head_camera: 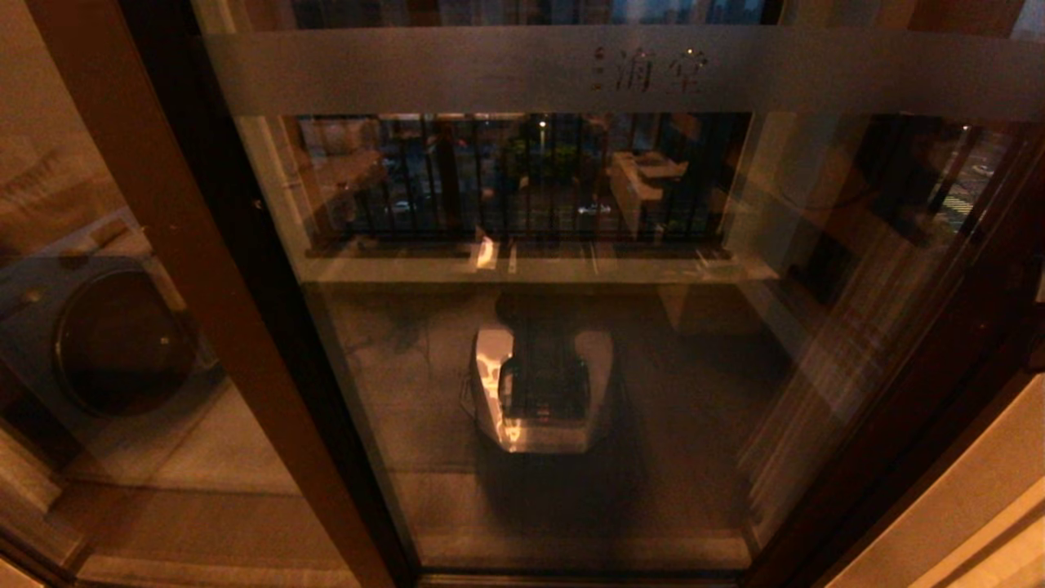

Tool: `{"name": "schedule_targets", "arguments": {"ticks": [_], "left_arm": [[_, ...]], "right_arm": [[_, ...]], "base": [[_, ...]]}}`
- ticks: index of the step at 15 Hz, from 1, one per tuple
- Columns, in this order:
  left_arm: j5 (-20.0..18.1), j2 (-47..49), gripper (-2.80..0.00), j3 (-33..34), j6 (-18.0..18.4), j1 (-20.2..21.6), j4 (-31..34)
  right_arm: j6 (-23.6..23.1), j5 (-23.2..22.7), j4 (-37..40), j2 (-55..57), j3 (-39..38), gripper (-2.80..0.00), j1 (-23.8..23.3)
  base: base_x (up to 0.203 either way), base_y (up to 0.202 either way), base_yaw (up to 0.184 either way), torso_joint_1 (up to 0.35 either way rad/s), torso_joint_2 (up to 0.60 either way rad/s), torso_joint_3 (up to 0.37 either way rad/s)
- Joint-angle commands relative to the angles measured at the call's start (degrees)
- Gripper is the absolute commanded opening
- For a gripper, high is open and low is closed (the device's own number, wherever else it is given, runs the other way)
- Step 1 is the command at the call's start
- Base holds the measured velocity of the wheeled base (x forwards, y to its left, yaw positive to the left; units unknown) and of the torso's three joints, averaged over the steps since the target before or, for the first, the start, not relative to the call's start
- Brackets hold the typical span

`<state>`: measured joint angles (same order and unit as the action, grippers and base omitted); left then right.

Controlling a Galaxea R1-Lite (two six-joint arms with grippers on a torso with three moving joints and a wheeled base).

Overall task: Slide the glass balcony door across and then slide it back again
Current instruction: Open the slid door

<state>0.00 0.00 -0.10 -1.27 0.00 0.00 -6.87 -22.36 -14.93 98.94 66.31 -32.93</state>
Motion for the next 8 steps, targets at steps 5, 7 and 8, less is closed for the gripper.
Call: {"name": "schedule_targets", "arguments": {"ticks": [5, 7, 8], "left_arm": [[0.00, 0.00, -2.80, 0.01, -0.05, 0.00, 0.00], [0.00, 0.00, -2.80, 0.01, -0.05, 0.00, 0.00], [0.00, 0.00, -2.80, 0.01, -0.05, 0.00, 0.00]], "right_arm": [[1.07, -2.65, -0.18, 1.70, 0.93, 0.00, -0.27], [1.07, -3.04, -0.27, 2.43, 1.17, 0.00, -0.21], [1.07, -3.04, -0.35, 2.71, 1.28, 0.00, -0.25]], "base": [[0.000, 0.000, 0.000, 0.000, 0.00, 0.000], [0.000, 0.000, 0.000, 0.000, 0.00, 0.000], [0.000, 0.000, 0.000, 0.000, 0.00, 0.000]]}}
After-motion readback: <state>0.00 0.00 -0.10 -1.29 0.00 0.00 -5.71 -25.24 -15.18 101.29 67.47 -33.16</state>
